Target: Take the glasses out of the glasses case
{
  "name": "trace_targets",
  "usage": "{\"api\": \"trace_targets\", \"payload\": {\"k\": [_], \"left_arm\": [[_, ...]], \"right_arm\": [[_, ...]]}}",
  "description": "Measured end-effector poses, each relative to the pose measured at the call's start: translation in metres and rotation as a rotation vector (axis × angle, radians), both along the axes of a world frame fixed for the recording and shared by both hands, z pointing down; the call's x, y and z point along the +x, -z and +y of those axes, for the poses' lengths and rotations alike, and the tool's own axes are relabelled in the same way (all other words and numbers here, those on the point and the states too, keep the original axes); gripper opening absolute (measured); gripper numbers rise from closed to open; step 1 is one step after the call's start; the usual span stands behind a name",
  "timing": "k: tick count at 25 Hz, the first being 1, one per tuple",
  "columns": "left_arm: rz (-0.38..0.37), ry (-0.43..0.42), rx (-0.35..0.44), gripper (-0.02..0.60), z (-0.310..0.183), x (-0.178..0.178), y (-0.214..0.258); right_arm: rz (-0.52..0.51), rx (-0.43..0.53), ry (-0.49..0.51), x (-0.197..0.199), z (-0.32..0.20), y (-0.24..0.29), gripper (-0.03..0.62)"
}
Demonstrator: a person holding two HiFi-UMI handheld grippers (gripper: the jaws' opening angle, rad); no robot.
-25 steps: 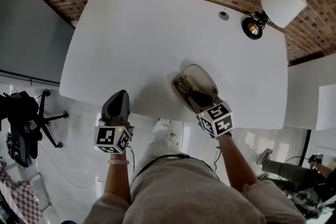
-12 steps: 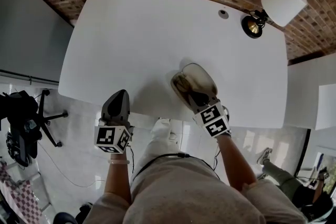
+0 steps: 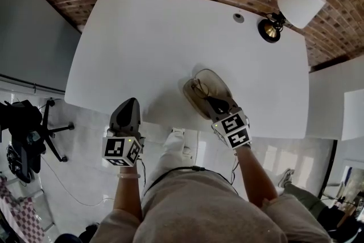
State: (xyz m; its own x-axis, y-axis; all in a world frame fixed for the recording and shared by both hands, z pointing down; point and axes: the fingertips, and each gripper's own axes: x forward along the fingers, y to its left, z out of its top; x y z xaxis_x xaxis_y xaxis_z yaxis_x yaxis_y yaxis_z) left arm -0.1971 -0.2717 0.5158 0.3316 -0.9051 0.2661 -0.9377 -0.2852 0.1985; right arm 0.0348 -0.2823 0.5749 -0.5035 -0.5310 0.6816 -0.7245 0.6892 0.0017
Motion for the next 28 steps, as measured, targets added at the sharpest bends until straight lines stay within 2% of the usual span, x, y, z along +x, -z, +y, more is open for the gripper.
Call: {"api": "trace_targets", "payload": {"k": [28], "left_arm": [[-0.027,-0.005,0.083,0.006,0.013,0.006,0.043]], "right_arm": [[-0.082,0.141,-0.055,0.020,0.003,0.052,0.020]]}}
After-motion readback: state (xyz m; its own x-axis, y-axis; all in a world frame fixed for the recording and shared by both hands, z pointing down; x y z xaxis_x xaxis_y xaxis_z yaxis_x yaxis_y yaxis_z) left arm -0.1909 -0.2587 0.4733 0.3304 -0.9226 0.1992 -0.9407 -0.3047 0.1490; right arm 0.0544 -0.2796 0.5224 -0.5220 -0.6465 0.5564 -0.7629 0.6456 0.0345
